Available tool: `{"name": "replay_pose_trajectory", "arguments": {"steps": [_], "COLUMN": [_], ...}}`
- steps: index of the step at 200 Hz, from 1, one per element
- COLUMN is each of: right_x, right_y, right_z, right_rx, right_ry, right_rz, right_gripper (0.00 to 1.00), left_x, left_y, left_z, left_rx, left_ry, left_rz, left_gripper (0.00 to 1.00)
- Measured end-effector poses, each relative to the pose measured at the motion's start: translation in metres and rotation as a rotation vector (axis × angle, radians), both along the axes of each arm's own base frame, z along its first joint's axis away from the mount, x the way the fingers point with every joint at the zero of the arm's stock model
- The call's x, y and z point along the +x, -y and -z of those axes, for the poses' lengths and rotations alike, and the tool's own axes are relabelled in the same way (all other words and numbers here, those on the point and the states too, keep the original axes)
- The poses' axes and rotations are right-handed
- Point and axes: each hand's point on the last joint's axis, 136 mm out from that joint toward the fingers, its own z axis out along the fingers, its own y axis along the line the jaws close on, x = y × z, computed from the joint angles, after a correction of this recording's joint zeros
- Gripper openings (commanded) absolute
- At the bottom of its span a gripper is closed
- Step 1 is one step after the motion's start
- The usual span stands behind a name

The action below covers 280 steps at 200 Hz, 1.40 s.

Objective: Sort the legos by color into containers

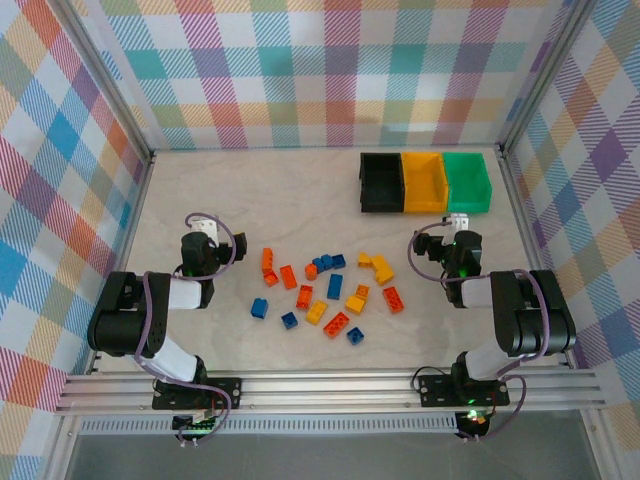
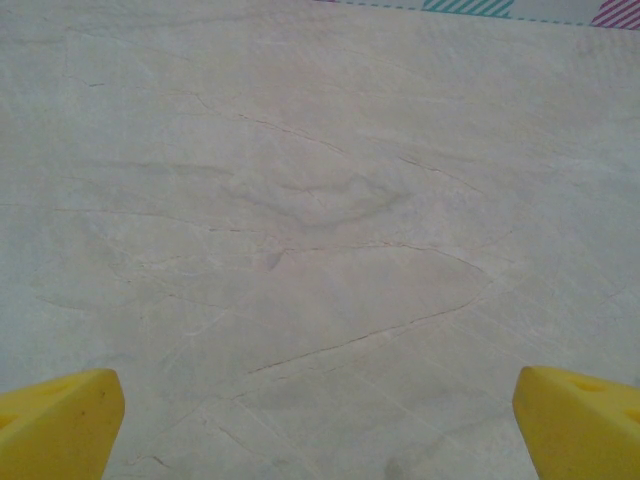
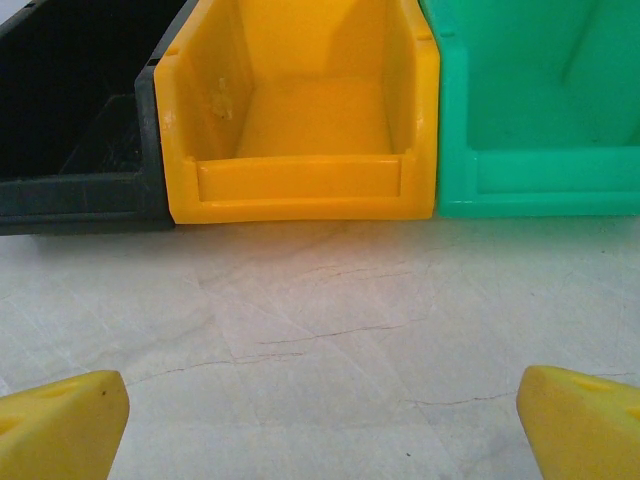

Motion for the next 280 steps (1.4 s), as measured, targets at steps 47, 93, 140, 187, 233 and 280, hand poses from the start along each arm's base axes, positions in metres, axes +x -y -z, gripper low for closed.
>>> {"name": "replay_pose_trajectory", "arguments": {"steps": [47, 93, 140, 187, 233, 280], "right_x": [0.000, 0.000, -0.006, -0.004, 0.010, 0.023], "right_y": [0.000, 0.000, 0.000, 0.012, 0.027, 0.020], "right_z": [0.000, 0.000, -0.010, -0.068, -0.089, -0.089], "right_rx": [0.000, 0.000, -0.004, 0.051, 0.075, 0.273], "right_ry": [0.000, 0.000, -0.007, 0.032, -0.071, -0.162], "right_rz": [0.000, 0.001, -0.003, 0.102, 0.280, 0.313], "right_gripper": [1.00, 1.00, 1.00, 1.00, 1.00, 1.00], "left_x": [0.000, 0.000, -0.006, -0.014, -0.016, -0.021], "left_y": [0.000, 0.000, 0.001, -0.006, -0.039, -0.051], "left_z": [0.000, 0.000, -0.007, -0.089, -0.121, -0.130], "left_rx": [0.000, 0.000, 0.005, -0.053, -0.281, -0.542], "left_ry": [0.000, 0.000, -0.015, 0.157, 0.224, 0.244], "left_rz": [0.000, 0.000, 0.004, -0.070, -0.348, -0.483], "left_gripper": [1.00, 1.00, 1.00, 1.00, 1.00, 1.00]}}
